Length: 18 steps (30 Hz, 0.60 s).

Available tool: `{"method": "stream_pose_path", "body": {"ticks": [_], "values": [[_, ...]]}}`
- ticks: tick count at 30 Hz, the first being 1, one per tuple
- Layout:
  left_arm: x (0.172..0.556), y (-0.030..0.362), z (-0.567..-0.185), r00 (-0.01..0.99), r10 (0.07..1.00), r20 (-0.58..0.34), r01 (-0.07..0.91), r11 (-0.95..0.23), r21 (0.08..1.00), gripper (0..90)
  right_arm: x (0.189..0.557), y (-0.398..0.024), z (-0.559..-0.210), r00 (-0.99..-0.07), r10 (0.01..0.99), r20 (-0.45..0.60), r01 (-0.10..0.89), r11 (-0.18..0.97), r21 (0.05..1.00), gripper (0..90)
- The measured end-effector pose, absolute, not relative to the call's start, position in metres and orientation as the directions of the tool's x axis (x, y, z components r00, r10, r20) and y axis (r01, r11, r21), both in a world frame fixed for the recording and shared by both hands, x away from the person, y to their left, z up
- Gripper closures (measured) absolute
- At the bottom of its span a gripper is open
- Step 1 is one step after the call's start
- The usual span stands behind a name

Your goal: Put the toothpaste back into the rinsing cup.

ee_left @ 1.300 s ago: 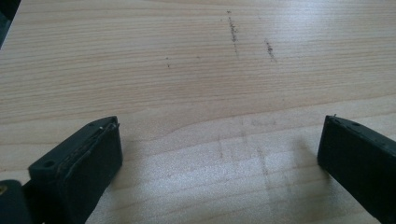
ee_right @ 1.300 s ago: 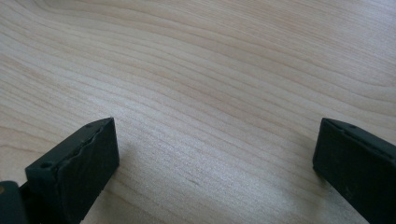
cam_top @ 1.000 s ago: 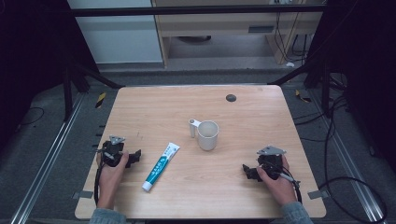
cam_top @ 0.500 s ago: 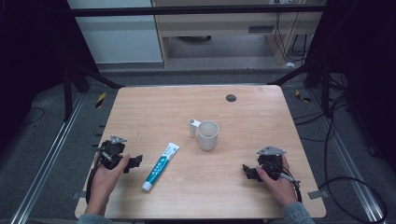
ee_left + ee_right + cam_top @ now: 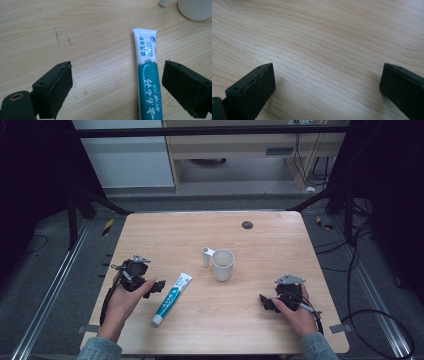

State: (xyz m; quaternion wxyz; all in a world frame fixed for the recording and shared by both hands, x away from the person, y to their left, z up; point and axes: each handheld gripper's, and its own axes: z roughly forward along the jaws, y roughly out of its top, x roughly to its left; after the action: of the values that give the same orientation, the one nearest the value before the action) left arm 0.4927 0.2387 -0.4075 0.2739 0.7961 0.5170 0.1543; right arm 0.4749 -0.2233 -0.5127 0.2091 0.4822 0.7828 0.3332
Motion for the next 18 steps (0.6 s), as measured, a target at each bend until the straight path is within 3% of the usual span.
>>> {"method": "stream_pose_path", "body": {"ticks": [18], "values": [[0.492,0.196,-0.409,0.502,0.864,0.032,0.736,-0.446,0.508,10.2,0.477,-0.222,-0.513,-0.437,0.899,-0.007,0.619,0.307,0.723,0.5]]}}
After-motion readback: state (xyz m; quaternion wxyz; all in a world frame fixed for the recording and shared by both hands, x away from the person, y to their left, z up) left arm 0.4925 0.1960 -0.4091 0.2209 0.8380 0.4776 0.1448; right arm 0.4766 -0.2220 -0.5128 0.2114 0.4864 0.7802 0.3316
